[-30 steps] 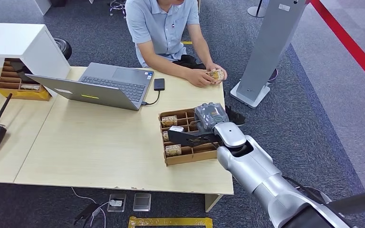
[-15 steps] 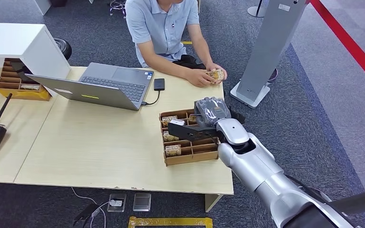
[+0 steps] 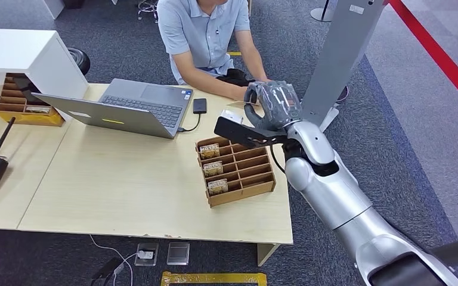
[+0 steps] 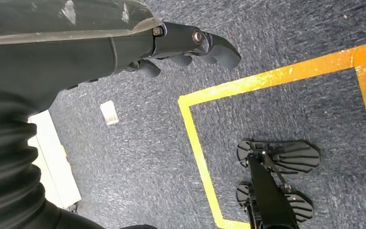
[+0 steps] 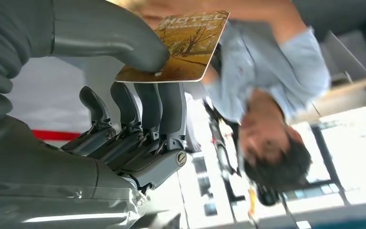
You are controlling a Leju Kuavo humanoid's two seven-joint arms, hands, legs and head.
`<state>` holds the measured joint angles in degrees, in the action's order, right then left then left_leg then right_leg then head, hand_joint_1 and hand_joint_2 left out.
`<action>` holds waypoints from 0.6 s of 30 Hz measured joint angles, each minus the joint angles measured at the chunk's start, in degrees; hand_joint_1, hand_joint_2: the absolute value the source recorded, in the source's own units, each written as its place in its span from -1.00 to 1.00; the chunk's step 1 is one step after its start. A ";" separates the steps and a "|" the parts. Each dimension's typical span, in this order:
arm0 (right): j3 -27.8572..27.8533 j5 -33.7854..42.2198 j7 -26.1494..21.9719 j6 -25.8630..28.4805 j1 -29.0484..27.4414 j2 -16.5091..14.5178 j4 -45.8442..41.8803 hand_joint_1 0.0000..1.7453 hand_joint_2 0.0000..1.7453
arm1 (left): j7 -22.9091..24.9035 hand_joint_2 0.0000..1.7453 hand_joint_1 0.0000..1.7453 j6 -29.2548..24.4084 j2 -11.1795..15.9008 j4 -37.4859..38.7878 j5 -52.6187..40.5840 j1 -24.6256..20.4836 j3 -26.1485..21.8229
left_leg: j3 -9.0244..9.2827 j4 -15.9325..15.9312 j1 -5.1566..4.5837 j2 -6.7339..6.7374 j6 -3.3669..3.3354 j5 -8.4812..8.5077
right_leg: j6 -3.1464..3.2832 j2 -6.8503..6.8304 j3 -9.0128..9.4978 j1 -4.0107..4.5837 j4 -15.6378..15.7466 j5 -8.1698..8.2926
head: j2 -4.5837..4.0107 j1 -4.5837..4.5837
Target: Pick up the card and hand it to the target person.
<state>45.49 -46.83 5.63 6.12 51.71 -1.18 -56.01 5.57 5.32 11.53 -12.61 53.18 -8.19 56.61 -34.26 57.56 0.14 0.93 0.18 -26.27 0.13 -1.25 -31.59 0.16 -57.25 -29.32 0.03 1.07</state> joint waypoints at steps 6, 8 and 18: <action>-1.35 -1.93 -4.47 7.43 -0.31 -0.73 1.04 0.60 1.00 | 0.51 1.00 -1.00 0.07 -0.14 0.01 -0.54 -0.89 0.00 | 0.00 0.00 0.00 -0.01 0.00 0.00 | 0.00 0.00 0.01 0.00 0.00 0.00 | -0.01 -0.01; -1.53 -2.23 -4.84 8.52 -0.42 -0.92 1.61 0.60 1.00 | 0.53 1.00 -1.00 0.08 -0.16 0.01 -0.67 -1.09 0.00 | 0.00 0.00 0.00 -0.01 0.00 0.00 | 0.00 0.00 0.01 0.00 0.00 0.00 | 0.00 -0.01; -2.49 -10.87 -5.67 26.30 -0.65 -1.63 5.88 0.60 1.00 | 0.88 1.00 -1.00 0.08 -0.40 0.00 -1.15 -1.90 0.03 | -0.01 0.00 0.00 -0.01 0.00 0.00 | 0.00 0.00 0.00 0.00 0.00 0.00 | 0.00 0.00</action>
<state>43.00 -57.70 -0.04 32.42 51.06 -2.81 -50.13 6.45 5.40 11.13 -12.61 52.03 -10.09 56.64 -34.26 57.56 0.14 0.92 0.18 -26.27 0.13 -1.25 -31.60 0.16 -57.24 -29.32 0.03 1.07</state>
